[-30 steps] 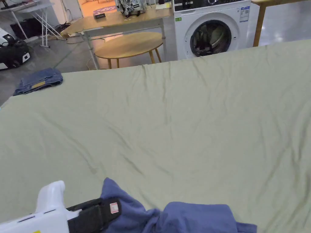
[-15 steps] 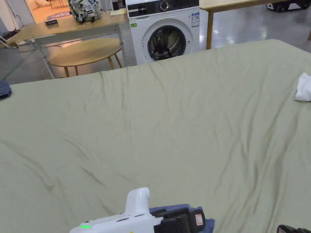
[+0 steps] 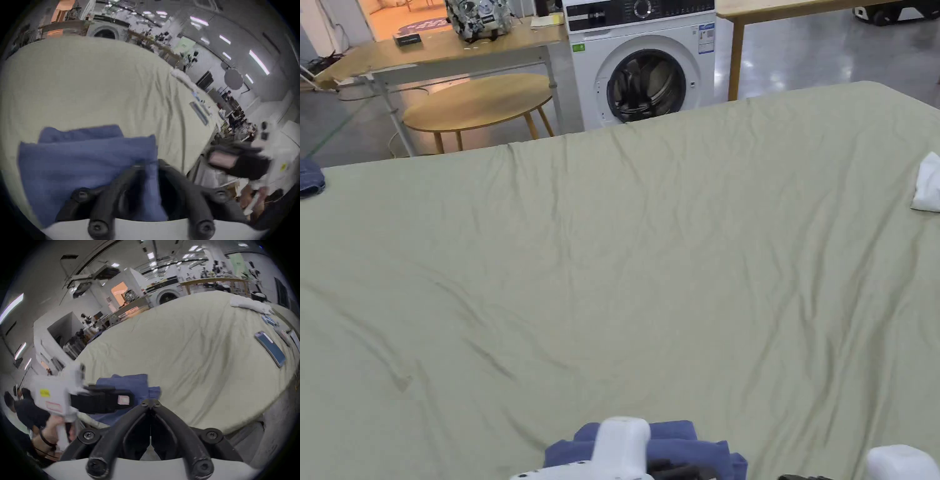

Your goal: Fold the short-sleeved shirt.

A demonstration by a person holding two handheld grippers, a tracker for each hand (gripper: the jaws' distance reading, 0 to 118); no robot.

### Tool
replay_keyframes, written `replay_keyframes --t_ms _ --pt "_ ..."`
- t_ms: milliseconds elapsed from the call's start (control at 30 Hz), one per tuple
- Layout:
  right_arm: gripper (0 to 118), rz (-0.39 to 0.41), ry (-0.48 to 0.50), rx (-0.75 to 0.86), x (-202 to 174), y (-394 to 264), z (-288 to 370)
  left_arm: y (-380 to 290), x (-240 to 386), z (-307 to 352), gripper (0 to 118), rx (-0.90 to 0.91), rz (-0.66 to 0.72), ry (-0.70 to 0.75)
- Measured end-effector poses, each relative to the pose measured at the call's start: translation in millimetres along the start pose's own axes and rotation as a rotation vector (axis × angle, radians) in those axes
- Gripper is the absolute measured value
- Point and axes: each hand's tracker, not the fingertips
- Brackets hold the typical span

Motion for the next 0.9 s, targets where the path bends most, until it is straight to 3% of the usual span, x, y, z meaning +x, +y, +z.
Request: replay_keyframes --t_ms 67,133,267,367,433,700,767,867,900 --pt "0 0.041 0.041 -0.037 -10.0 4.0 -21.6 0.1 -10.0 38.1 61 0.126 0.034 -0.023" --pt "0 0.07 0.07 -0.094 -19.3 8.4 -42.9 -0.4 -29.5 76.3 64 0.238 0.072 -0.011" --pt "0 0.177 -0.13 -0.265 -22.8 1.7 -90.9 -3.6 -66.2 134.1 64 0.289 0.163 0.126" --pt "0 0.149 -0.122 -0.255 -14.2 -4.2 -98.5 -16.6 -97.4 151.4 64 0.306 0.216 0.067" --pt "0 0.124 -0.119 -0.267 -14.1 0.5 -97.5 -21.9 -114.0 144.8 64 0.306 0.297 -0.058" --pt "0 0.113 -0.136 -0.254 -18.1 -2.0 -93.0 -40.0 -151.2 57.8 64 0.136 0.39 -0.212" --pt "0 0.114 -0.14 -0.255 -18.9 -1.9 -91.8 -40.7 -147.6 50.6 64 0.145 0.37 -0.17" --pt "0 0.109 -0.142 -0.256 -19.0 -1.4 -92.1 -38.3 -142.1 53.2 39 0.135 0.375 -0.131" --pt "0 0.11 -0.138 -0.256 -18.8 -0.5 -90.9 -38.3 -144.0 53.6 36 0.109 0.369 -0.083"
